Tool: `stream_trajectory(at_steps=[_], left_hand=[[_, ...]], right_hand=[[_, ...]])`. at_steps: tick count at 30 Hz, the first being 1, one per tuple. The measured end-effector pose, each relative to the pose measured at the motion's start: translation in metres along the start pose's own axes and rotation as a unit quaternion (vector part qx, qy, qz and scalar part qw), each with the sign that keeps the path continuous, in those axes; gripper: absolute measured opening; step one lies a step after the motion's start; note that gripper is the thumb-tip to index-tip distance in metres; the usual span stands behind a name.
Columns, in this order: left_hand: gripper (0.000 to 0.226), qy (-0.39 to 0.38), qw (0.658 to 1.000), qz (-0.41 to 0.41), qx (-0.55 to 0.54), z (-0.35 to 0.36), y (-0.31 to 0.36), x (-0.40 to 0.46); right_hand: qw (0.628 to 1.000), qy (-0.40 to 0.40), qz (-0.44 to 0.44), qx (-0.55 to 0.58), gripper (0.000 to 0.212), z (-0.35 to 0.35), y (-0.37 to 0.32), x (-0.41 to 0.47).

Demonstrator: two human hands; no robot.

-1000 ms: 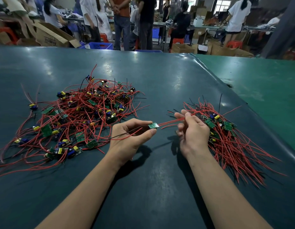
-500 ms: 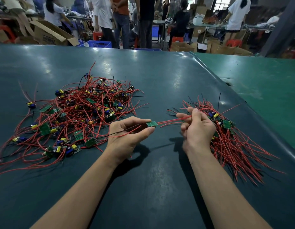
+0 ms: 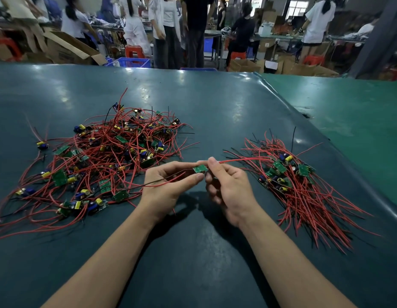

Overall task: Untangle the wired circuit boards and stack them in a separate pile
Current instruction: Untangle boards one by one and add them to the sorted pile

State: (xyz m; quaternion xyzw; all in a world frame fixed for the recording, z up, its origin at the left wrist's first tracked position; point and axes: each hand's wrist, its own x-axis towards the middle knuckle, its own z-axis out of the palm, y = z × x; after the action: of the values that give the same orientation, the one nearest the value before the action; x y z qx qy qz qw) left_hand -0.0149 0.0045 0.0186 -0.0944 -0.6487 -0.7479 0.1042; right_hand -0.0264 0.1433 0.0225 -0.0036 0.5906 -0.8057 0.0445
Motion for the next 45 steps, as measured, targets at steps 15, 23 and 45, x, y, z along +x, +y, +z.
stream_trajectory(at_steps=[15, 23, 45], left_hand=[[0.023, 0.047, 0.991, -0.037, -0.116, -0.005, -0.006, 0.008], [0.011, 0.049, 0.98, -0.073, -0.176, -0.004, -0.003, 0.009], [0.061, 0.14, 0.986, -0.038, 0.083, 0.002, -0.009, 0.009]], right_hand=[[0.957, 0.188, -0.071, 0.21, 0.044, -0.029, -0.019, 0.015], [0.994, -0.086, -0.004, -0.064, 0.036, -0.002, 0.004, -0.006], [0.968, -0.007, -0.152, -0.201, 0.013, 0.003, 0.006, -0.005]])
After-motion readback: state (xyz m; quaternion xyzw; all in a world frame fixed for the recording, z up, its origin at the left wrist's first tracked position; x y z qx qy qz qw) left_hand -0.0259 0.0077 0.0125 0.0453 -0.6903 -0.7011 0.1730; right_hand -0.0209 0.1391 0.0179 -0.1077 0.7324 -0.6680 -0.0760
